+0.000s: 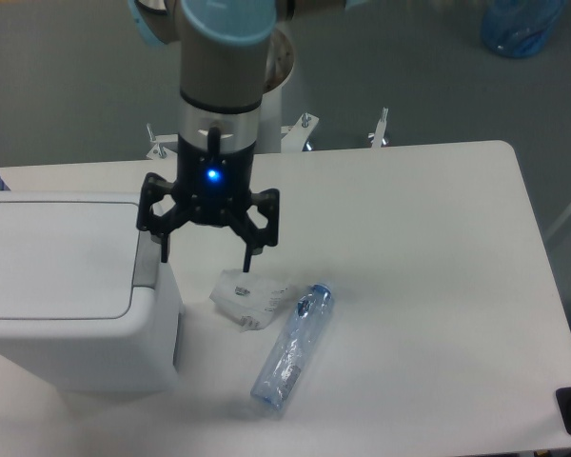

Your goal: Open the trash can

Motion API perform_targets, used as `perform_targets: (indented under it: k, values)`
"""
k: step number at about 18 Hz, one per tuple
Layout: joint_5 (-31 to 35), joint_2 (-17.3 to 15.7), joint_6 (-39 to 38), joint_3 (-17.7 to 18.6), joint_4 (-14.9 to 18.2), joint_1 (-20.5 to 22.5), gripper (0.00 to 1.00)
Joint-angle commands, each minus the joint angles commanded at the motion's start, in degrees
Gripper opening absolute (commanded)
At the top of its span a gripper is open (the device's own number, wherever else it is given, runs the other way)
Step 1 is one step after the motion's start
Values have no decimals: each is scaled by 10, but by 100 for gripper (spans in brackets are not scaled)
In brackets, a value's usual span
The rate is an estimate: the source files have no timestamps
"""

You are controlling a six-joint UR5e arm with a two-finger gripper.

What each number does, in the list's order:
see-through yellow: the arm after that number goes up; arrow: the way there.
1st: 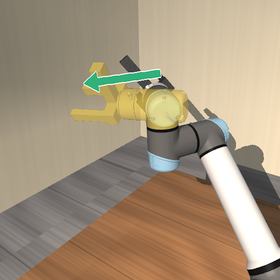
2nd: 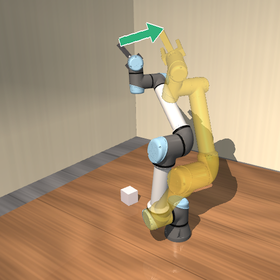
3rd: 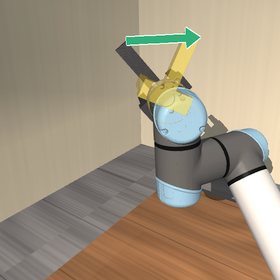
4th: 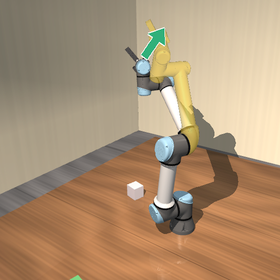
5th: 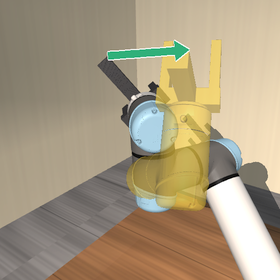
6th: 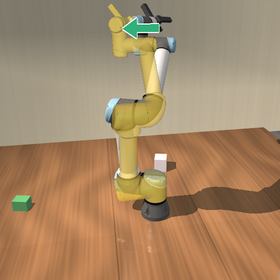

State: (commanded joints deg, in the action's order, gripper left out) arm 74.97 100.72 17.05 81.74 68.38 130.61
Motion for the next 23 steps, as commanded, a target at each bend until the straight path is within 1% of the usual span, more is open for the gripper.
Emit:
perform_targets:
  k: [10, 23]
  values:
    - [1, 4, 0, 1, 0, 0, 100]
    - [0, 3, -1, 11, 0, -1, 100]
